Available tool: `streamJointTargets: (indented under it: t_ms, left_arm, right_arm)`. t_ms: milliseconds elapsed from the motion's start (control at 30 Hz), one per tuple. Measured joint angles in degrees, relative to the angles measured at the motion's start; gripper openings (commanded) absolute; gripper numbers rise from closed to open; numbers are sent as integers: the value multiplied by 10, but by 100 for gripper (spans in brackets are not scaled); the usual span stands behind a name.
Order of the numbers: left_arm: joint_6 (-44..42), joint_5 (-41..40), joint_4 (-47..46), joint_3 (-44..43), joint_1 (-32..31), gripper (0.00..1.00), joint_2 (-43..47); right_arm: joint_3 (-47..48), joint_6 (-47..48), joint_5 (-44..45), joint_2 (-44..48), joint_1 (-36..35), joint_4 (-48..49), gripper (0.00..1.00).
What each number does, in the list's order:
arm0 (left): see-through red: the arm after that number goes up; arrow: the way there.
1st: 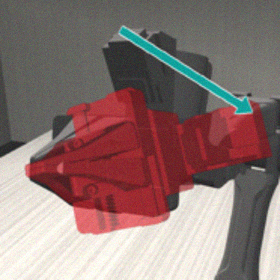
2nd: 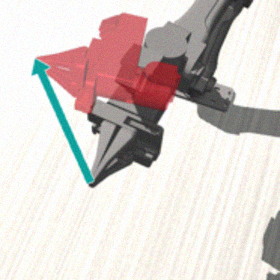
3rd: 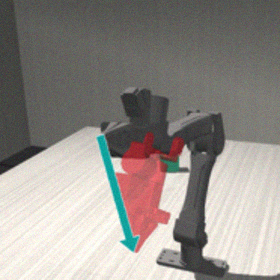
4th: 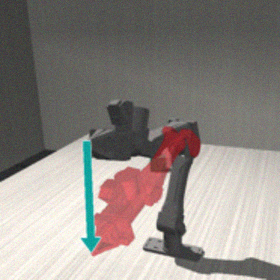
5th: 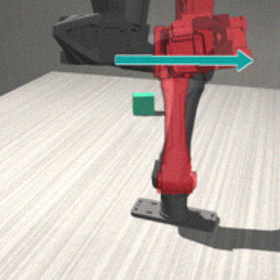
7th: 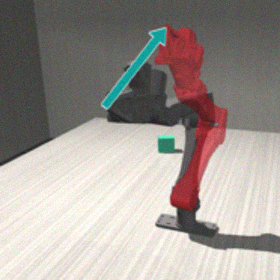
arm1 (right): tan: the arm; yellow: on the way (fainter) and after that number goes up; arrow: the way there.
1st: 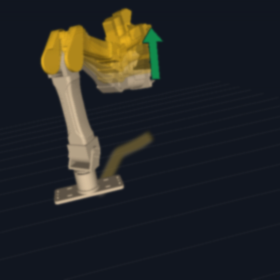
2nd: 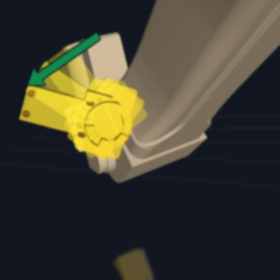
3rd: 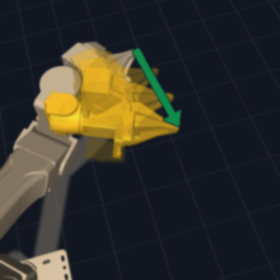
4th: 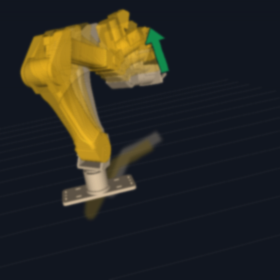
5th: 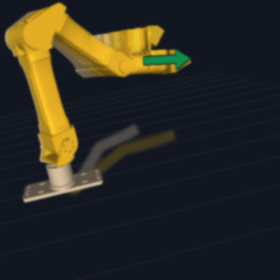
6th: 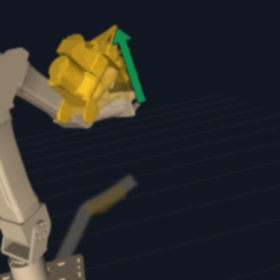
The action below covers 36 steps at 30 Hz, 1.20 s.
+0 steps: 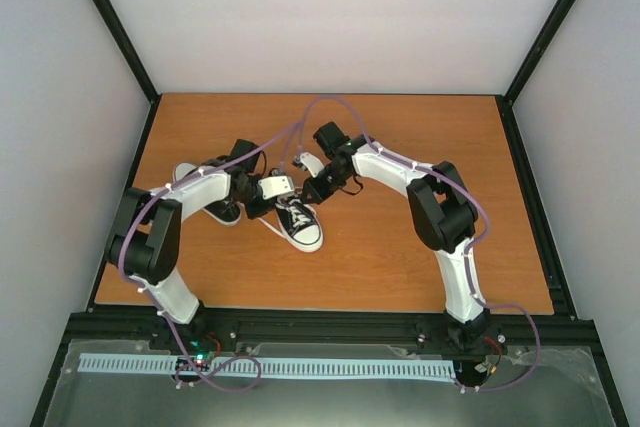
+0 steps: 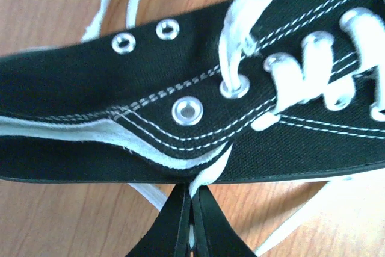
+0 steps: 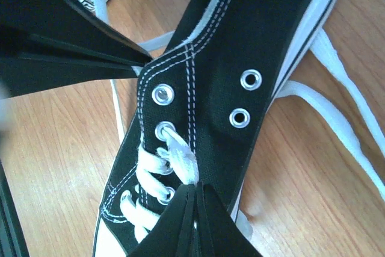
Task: Tie the shoes
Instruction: Adjust the shoe at the center of the board, then pick up the shoelace from the shoe.
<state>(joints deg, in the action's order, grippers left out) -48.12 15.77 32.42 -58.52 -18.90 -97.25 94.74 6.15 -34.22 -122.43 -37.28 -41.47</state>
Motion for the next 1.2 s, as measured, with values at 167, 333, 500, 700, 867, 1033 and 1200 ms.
streamJointTargets:
  t_ms: [167,333,500,700,867,1033,1200]
  left_arm:
    - [20,30,11,-7,0,1,33]
    - [44,69,32,-30,0,1,55]
    - [73,116,60,-61,-2,1,70]
    - [103,179,120,-155,-4,1,76]
    - [119,205,184,-246,-7,1,76]
    - [128,217,268,-325,-12,1,78]
    - [140,247,303,-347,-17,1,104]
  right_arm:
    - [-8,5,12,10,6,-4,3]
    - [-37,16,32,75,24,-12,3]
    - [-66,25,61,167,29,-19,3]
    - [-87,24,99,266,28,-46,3]
    - [-51,24,129,326,28,-95,3]
    - [3,26,142,372,27,-128,6]
    - [-22,38,147,412,26,-125,21]
